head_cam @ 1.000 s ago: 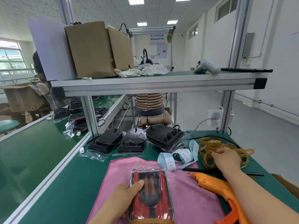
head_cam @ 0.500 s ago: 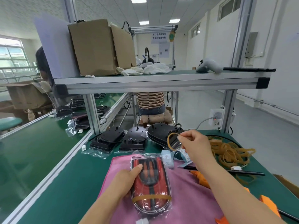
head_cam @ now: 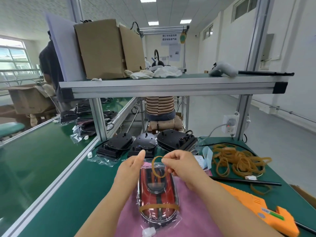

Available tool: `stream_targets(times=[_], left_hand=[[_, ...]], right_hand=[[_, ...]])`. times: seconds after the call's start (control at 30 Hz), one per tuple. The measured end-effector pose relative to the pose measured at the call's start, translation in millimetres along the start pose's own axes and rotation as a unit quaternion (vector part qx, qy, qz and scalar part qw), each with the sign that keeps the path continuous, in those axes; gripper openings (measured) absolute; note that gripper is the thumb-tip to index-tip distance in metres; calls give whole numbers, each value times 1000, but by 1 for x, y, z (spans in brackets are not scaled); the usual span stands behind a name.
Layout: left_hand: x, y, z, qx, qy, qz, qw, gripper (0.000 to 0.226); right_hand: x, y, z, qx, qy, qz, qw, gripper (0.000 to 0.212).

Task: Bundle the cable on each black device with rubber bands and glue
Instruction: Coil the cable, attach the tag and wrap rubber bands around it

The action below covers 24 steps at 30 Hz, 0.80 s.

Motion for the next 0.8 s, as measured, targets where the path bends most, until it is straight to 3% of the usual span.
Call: stream_targets(times=[0.1, 0.27, 0.37, 0.43, 0.5, 0.53, 0.57, 0.63, 0.7, 0.77, 0.8], left_hand=[[3, 5, 4, 268, -110, -134, 948, 52], [6, -5, -2, 295, -136, -239, 915, 32], [8, -7, -3, 315, -103, -258, 908, 22], [8, -11, -6, 365, -99, -234, 896, 17], [4, -21, -16, 438, -121, -166, 875, 18], [2, -27, -23, 465, -133, -135, 865, 21], [1, -31, -30, 482, -146, -116, 856, 27], [-1, -36, -43, 511, -169, -108, 836, 39], [-1, -34, -52, 538, -184, -125, 813, 43], [0, -30, -58, 546, -193, -139, 803, 40], [0, -29, -60, 547, -193, -141, 802, 37]], right_hand=[[-2, 9, -1, -14, 2, -28, 999, 3], [-1, 16, 1, -14, 8, -76, 997, 7], [4, 23, 1, -61, 4, -138, 989, 16], [6, 17, 2, -70, 15, -119, 990, 20], [4, -1, 7, 78, 46, -23, 996, 23], [2, -12, 13, 194, 72, 21, 978, 35], [-1, -18, 19, 289, 101, 31, 951, 44], [-4, -19, 34, 354, 153, -11, 922, 48], [-5, -14, 50, 252, 194, -54, 947, 45], [-5, -5, 60, 75, 215, -55, 972, 51], [-7, -3, 63, 37, 217, -50, 974, 52]])
Point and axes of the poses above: each hand's wrist, its own x-axis away from the middle knuckle, its own y-axis out of the palm, z = x × y, the point moved 3 cm from there along -x, towards the middle knuckle, and after that the axes turned 12 degrees about -z, right-handed, at the moved point
